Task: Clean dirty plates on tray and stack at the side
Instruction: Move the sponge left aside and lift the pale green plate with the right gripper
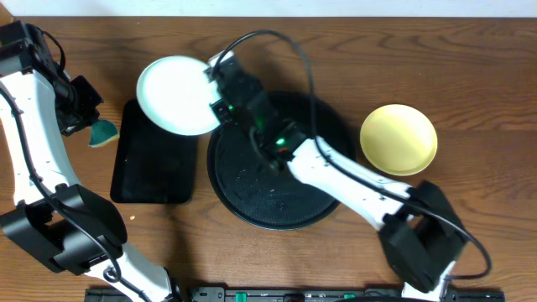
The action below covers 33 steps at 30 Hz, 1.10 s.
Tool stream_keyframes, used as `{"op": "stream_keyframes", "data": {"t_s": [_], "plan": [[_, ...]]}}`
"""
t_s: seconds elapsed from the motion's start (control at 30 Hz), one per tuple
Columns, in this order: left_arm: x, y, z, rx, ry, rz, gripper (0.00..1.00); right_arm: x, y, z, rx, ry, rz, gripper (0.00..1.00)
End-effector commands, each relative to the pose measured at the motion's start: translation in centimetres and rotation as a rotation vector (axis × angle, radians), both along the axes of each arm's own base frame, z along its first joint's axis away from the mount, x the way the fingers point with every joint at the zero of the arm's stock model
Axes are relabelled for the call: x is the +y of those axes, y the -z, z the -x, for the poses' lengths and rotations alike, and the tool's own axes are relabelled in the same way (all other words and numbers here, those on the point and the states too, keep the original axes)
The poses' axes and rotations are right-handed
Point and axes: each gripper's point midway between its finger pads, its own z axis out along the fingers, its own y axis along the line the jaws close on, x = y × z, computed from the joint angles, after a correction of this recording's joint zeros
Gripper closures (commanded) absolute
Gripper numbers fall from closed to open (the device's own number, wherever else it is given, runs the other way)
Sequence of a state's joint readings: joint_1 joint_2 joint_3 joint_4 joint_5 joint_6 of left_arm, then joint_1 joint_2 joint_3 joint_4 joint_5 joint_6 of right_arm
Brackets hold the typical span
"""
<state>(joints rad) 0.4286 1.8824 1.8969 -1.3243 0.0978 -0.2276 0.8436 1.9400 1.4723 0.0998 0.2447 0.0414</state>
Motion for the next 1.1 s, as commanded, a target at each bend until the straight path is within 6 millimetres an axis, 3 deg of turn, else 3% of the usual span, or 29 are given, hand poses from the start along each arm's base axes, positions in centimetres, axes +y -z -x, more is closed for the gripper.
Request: {"op": "stream_keyframes", "data": {"t_s": [0.0, 0.1, 0.23, 0.37, 0.83, 1.07], "plan": [[0.3, -0.7, 0.0, -0.016, 0.009, -0.016, 0.92, 2.0, 1.5, 0.2, -0.078, -0.048, 0.076, 0.99], [0.3, -0.7, 0.0, -0.016, 0.009, -0.016, 0.93, 3.6, 1.6, 0.2, -0.174, -0.09, 0.105, 0.99], [0.3, -0.7, 0.0, -0.016, 0.009, -0.016, 0.92, 4.2, -0.5, -0.1, -0.308, -0.074, 0.119, 0.99], [0.3, -0.7, 0.0, -0.016, 0.009, -0.016, 0.92, 4.3, -3.2, -0.3, -0.417, -0.057, 0.091, 0.99], [0.2, -0.7, 0.0, -0.012, 0.009, -0.014, 0.92, 4.0, -8.5, -0.2, -0.653, -0.026, 0.077, 0.99], [0.2, -0.7, 0.0, -0.013, 0.009, -0.014, 0.92, 3.4, -9.1, -0.5, -0.675, 0.009, 0.089, 0.99]]}}
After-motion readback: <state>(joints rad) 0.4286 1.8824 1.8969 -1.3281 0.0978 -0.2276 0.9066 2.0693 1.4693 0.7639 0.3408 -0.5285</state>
